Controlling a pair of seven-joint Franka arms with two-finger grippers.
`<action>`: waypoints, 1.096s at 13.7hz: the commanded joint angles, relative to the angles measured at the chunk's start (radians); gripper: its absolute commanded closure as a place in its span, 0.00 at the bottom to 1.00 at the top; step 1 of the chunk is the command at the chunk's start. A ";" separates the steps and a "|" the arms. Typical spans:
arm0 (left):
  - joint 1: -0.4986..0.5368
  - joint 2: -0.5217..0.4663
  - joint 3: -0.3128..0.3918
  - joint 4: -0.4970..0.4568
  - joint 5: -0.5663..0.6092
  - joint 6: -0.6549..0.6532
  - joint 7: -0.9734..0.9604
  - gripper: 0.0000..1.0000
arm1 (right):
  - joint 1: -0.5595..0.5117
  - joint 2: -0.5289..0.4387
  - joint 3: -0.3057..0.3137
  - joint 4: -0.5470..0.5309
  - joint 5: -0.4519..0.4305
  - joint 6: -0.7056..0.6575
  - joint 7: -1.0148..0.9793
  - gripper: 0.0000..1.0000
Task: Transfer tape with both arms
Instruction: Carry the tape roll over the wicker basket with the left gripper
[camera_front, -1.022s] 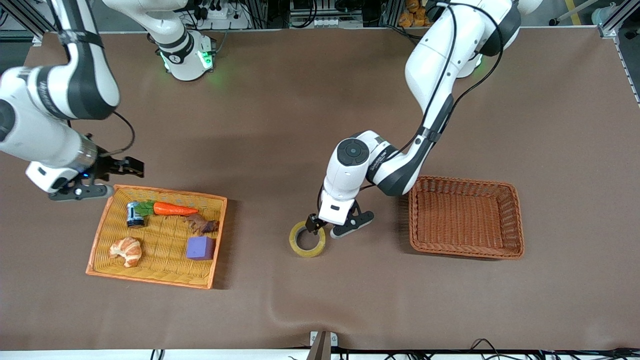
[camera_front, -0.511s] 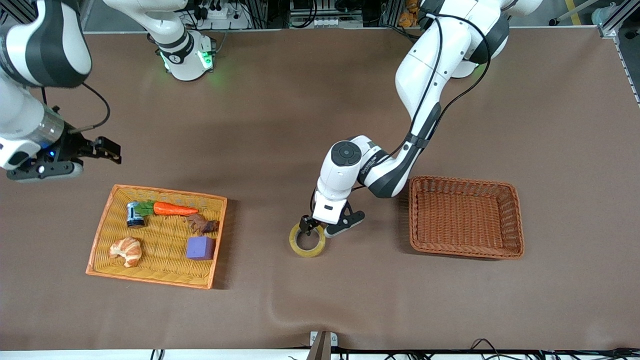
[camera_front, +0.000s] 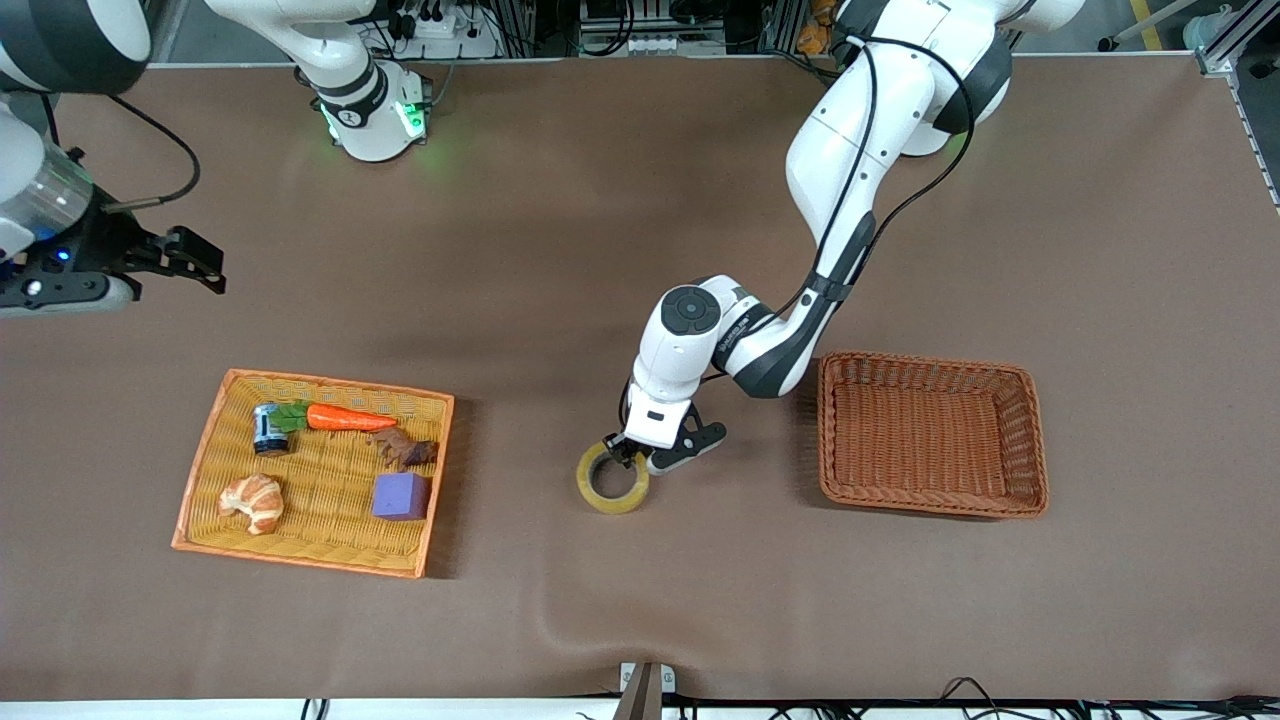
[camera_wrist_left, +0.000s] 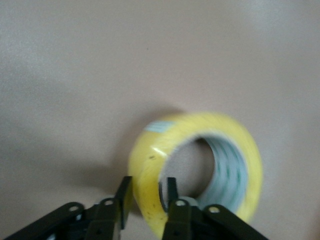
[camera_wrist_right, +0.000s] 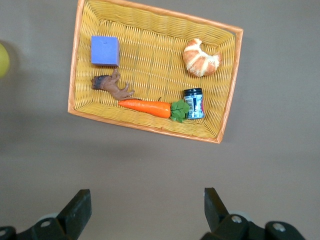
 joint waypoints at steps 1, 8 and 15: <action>-0.014 -0.051 0.014 0.012 0.018 -0.027 -0.026 1.00 | 0.004 0.024 0.003 0.096 -0.010 -0.076 0.019 0.00; 0.165 -0.427 -0.064 -0.037 -0.010 -0.557 0.167 1.00 | 0.030 0.074 0.000 0.238 -0.012 -0.220 0.098 0.00; 0.589 -0.701 -0.160 -0.430 -0.151 -0.616 0.661 1.00 | 0.046 0.069 0.001 0.238 -0.013 -0.217 0.166 0.00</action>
